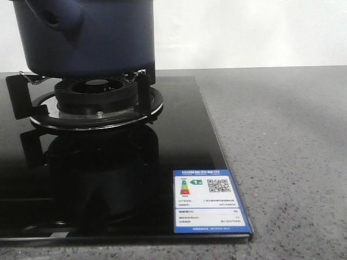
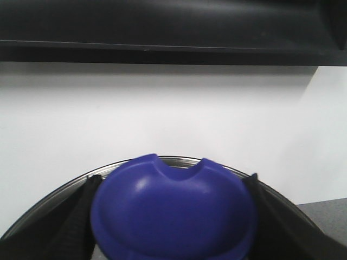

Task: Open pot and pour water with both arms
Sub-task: 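Carry the cup back and set it on the counter with the right gripper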

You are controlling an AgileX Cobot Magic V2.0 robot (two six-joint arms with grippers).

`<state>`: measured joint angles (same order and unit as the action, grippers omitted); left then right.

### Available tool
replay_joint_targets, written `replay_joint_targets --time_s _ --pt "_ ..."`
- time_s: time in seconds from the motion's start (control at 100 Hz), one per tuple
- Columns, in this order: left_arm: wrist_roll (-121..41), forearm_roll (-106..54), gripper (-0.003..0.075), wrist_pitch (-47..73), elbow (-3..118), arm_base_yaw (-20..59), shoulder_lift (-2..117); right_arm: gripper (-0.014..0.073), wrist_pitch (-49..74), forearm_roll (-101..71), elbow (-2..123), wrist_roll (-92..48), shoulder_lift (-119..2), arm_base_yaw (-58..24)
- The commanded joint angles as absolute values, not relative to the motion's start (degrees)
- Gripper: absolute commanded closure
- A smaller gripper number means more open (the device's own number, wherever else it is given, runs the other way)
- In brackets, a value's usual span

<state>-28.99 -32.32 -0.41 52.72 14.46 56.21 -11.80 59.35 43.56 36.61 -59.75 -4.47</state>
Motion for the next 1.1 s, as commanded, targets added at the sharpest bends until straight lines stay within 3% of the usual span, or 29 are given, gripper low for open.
replay_joint_targets --time_s 0.0,0.44,1.09 --pt "-29.0 -32.3 0.0348 -5.5 54.9 14.2 55.1 0.0292 -20.5 57.5 41.8 37.2 -58.4 -1.5" --pt "-29.0 -32.3 0.0348 -5.5 54.9 14.2 55.1 0.0292 -42.9 50.9 24.9 36.8 -61.4 15.6" --pt "-29.0 -32.3 0.0348 -5.4 54.9 14.2 55.1 0.0292 -47.5 49.9 24.1 31.8 -76.0 16.0"
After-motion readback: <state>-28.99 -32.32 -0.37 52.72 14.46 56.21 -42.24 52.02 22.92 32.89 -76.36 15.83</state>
